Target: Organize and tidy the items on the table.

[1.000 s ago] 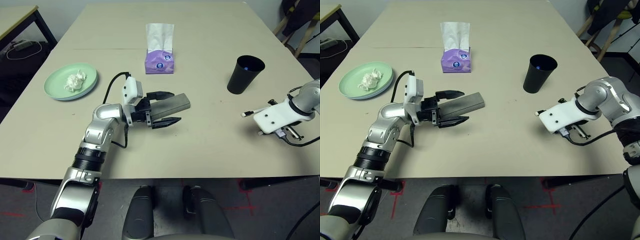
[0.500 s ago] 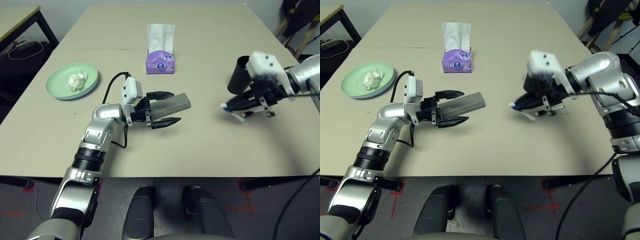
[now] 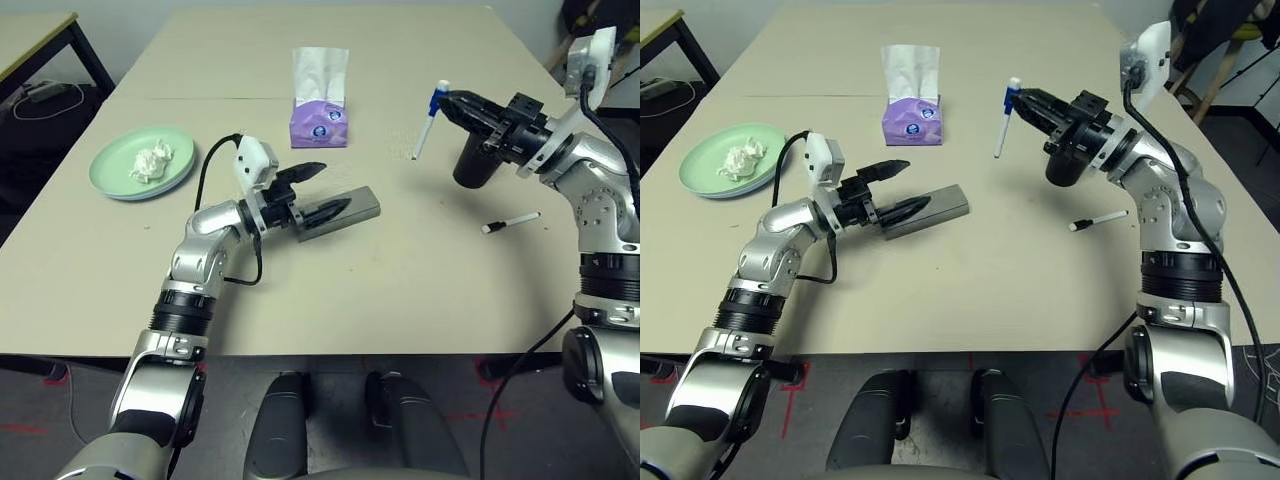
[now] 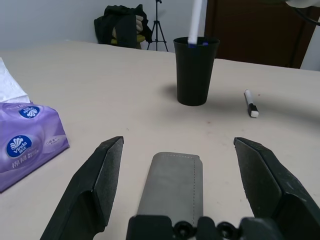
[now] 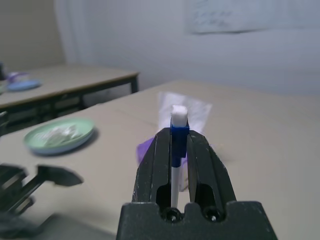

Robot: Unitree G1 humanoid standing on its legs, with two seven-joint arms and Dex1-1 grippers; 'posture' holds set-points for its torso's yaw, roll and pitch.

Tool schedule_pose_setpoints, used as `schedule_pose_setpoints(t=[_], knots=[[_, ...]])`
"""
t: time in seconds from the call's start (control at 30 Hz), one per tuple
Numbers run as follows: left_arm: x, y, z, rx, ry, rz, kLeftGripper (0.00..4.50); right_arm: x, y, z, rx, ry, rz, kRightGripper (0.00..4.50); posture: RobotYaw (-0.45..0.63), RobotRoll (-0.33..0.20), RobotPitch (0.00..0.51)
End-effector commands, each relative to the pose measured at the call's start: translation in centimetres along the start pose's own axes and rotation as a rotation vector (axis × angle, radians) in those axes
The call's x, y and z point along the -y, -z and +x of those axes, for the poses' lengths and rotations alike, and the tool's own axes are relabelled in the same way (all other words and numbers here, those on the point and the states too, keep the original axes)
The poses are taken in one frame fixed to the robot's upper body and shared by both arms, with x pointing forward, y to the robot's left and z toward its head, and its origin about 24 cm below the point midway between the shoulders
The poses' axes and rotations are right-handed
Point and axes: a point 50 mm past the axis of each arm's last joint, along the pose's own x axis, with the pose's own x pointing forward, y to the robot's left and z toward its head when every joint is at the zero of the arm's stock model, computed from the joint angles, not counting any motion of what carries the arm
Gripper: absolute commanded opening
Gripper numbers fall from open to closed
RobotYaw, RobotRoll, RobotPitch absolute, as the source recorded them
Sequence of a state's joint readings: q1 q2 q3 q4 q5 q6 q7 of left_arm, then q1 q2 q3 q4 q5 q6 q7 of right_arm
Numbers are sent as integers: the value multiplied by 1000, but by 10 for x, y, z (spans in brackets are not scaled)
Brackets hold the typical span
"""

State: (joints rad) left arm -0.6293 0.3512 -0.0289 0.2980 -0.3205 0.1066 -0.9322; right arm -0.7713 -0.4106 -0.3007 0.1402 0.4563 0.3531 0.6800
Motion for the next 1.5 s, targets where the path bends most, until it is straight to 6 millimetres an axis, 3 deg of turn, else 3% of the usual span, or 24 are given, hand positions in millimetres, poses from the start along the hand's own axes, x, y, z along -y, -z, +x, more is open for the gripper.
schedule_pose_setpoints(t=[0.03, 0.13, 0.3, 0.6, 0.87, 1.0, 1.07, 1.13, 1.2, 1.37, 1.5], knots=[[3, 1, 1, -20, 39, 42, 4500, 15, -5, -3, 72, 199, -59, 277, 72, 0, 120], [4, 1, 1, -7, 60, 56, 4500, 22, -5, -3, 105, 303, -83, 277, 70, 0, 124], [7, 2, 0, -9, 92, 63, 4500, 35, 10, -9, 3, 491, -115, 277, 73, 0, 126], [6, 1, -2, -10, 95, 61, 4500, 37, 29, -18, -147, 553, -93, 277, 74, 0, 130], [5, 0, -2, -7, 97, 63, 4500, 41, 25, -16, -227, 559, -181, 3238, 77, 0, 130], [6, 0, -2, -7, 100, 62, 4500, 32, 18, -10, -207, 312, -93, 4447, 75, 0, 132], [7, 2, -2, -9, 104, 59, 4500, 18, 11, -7, -203, 84, -64, 4447, 75, 0, 132], [8, 3, -2, -12, 108, 57, 4500, 4, 13, -14, -318, -191, -97, 4447, 71, 0, 135], [8, 3, -2, -12, 109, 56, 4500, 0, 24, -30, -541, -405, -184, 4447, 73, 0, 137], [10, 3, -1, -6, 109, 55, 4500, 23, 42, -60, -936, -613, -417, 4447, 88, 0, 140], [12, 3, -4, -8, 107, 55, 4500, 41, 42, -66, -1125, -735, -569, 4447, 96, 0, 143]])
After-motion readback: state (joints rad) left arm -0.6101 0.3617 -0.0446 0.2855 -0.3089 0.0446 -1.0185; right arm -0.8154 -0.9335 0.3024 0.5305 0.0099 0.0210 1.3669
